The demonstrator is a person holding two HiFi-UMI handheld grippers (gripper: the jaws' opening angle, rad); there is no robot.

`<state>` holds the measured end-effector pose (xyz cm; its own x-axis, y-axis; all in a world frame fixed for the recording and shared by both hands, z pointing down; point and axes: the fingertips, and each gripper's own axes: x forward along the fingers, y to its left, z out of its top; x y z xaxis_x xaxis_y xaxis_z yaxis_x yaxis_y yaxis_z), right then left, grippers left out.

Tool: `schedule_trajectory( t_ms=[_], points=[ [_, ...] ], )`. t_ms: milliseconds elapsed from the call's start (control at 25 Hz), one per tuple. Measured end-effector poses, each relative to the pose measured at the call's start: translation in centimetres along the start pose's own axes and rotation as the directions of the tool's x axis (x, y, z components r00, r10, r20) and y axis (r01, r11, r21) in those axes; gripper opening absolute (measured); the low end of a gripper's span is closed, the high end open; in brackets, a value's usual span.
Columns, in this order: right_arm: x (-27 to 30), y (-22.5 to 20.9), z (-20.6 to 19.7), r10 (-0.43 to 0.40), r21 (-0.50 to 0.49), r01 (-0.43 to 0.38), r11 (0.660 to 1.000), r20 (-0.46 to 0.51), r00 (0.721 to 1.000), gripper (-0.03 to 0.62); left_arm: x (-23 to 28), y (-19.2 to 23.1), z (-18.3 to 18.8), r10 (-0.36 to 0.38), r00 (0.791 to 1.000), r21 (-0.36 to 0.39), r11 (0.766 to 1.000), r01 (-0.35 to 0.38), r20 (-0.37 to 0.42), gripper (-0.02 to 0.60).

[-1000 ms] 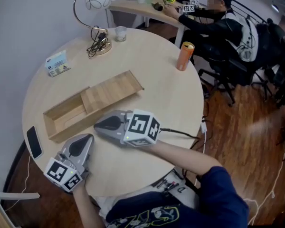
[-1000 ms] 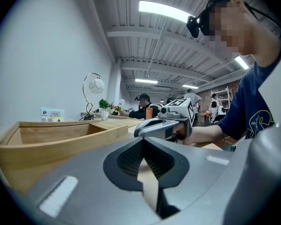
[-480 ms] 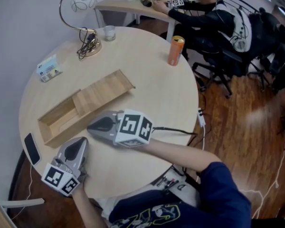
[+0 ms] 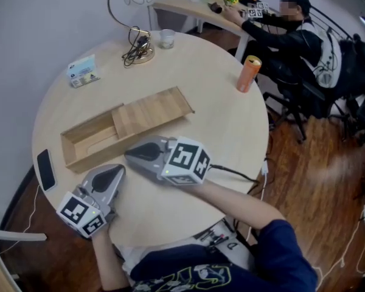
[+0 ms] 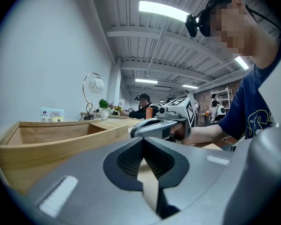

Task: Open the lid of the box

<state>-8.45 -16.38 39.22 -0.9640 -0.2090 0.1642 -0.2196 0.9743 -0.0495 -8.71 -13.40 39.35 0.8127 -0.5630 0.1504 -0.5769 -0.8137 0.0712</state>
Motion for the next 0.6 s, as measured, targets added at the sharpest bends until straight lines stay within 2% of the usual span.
schedule_trajectory(
  t_ms=[280,600],
  points=[
    [0.27,0.36,-0.08,0.038,-0.013,-0.038,0.999,-0.008,0.999,0.009,-0.06,-0.03,0.00,0.012,1.000,-0.001,1.000,-0.012,0.002,0.003],
    [-0.07,0.08,-0.09,0.023,-0.002,-0.023,1.000,-0.001,1.000,0.009,0.29,-0.15,0.07,0.003,1.000,-0.002,1.000,-0.003,0.004,0.003]
  ],
)
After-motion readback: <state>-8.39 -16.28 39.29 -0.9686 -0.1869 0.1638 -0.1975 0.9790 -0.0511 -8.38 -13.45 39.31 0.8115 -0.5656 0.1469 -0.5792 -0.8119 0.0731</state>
